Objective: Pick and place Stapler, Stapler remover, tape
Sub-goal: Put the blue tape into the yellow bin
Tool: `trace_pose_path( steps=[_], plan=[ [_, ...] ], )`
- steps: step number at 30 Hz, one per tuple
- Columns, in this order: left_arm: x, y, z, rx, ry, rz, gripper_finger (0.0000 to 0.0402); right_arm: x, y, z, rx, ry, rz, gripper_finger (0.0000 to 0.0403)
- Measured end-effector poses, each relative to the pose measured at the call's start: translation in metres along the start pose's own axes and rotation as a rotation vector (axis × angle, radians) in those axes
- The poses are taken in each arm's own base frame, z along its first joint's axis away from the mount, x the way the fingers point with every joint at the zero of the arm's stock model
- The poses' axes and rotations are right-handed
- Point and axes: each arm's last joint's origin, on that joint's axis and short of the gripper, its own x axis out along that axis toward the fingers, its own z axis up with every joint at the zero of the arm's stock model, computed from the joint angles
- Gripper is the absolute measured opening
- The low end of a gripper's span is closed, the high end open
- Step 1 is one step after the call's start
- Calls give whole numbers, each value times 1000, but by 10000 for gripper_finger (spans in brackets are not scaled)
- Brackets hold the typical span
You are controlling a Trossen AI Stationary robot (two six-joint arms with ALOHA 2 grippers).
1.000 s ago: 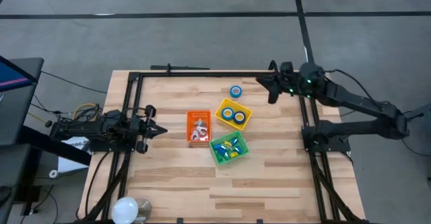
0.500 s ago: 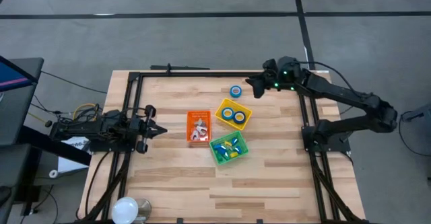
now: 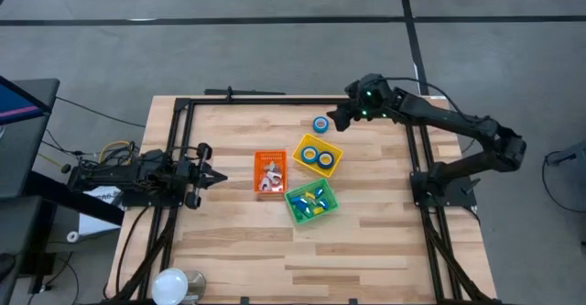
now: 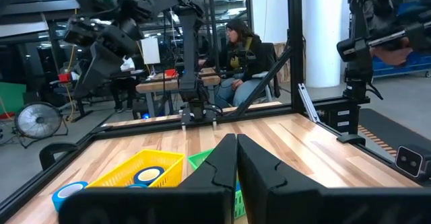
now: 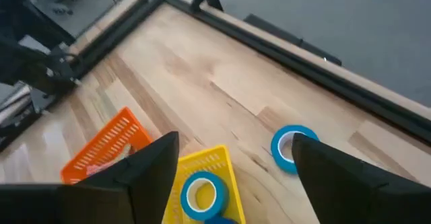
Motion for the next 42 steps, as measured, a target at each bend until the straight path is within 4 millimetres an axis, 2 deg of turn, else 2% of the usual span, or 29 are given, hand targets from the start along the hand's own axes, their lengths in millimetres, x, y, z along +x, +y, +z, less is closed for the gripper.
trace_pose_path(
  steps=[9, 23, 34, 42],
  plan=[
    [0, 0, 0, 0, 0, 0, 4, 13, 11, 32, -70, 185, -68, 282],
    [0, 0, 0, 0, 1, 0, 4, 16, 22, 89, -124, 330, -127, 282],
    [0, 0, 0, 0, 1, 0, 4, 15, 26, 114, -105, 449, -172, 282],
    [0, 0, 0, 0, 1, 0, 4, 30, 23, 114, -140, 506, -242, 282]
  ],
)
